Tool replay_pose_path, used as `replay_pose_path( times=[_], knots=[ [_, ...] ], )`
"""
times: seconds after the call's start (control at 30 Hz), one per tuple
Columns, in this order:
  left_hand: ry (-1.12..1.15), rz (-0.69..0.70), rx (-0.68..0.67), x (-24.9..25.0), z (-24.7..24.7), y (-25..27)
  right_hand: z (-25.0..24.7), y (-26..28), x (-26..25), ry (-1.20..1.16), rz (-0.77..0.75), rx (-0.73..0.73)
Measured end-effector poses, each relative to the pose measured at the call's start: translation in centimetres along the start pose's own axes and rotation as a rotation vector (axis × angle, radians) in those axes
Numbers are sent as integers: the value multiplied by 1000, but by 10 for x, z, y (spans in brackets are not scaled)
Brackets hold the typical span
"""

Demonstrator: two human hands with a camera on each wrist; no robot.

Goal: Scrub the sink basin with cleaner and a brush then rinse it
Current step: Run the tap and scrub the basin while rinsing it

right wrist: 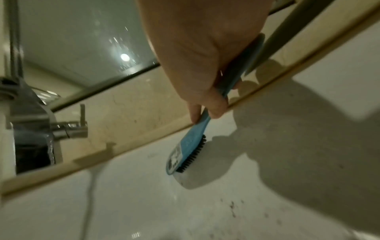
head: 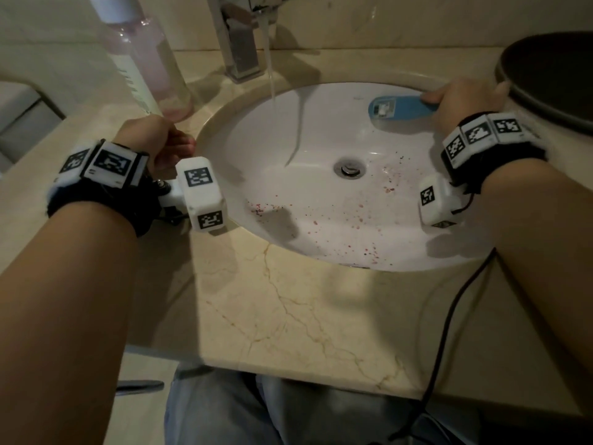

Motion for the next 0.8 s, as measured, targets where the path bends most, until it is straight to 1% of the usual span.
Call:
replay_pose_path(
  times=[0.07,0.13,0.2,0.27,0.37,0.43,0.5,0.53,0.57,0.63,0.7,0.77,0.8],
  knots=[
    [15,5,13,0,-2,0,17,1,1,106,-17,-38],
    [15,5,5,0,-1,0,36,3,3,188,-54,-126],
    [7,2,-9,1,1,0,46,5,4,170,-50,-204],
    [-6,-1,-27,1,2,1,47,4,1,135,-89,-226],
    [-22,1,-12,1,1,1,37,0,-12,91,-172,-198],
    [-36,-7,-23,1,2,2,26,-3,-17,66,-168,-122],
    [-44,-14,-27,0,1,1,22,-6,-19,100,-171,-31],
    [-40,-18,-24,1,1,1,23,-8,-21,126,-180,-20],
    [-37,-21,-25,1,1,1,29,-7,-18,148,-175,-39],
    [-40,-32,-40,0,1,1,46,-5,-10,170,-147,-153],
    [-34,-30,-26,0,1,0,61,-3,-1,84,-86,-254],
    [-35,-24,19,0,-1,-1,65,-2,2,13,-69,-279],
    [-38,-23,30,0,-2,-1,63,-3,1,4,-76,-267]
  ],
)
Point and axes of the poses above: each hand's wrist, its own y-axis away from the middle knuckle, its own z-axis out of the palm, x = y × z, the point moved 3 cm from there along -y, towards the middle knuckle, and after that the axes turned 1 degree about -y, right-handed, at the moved point
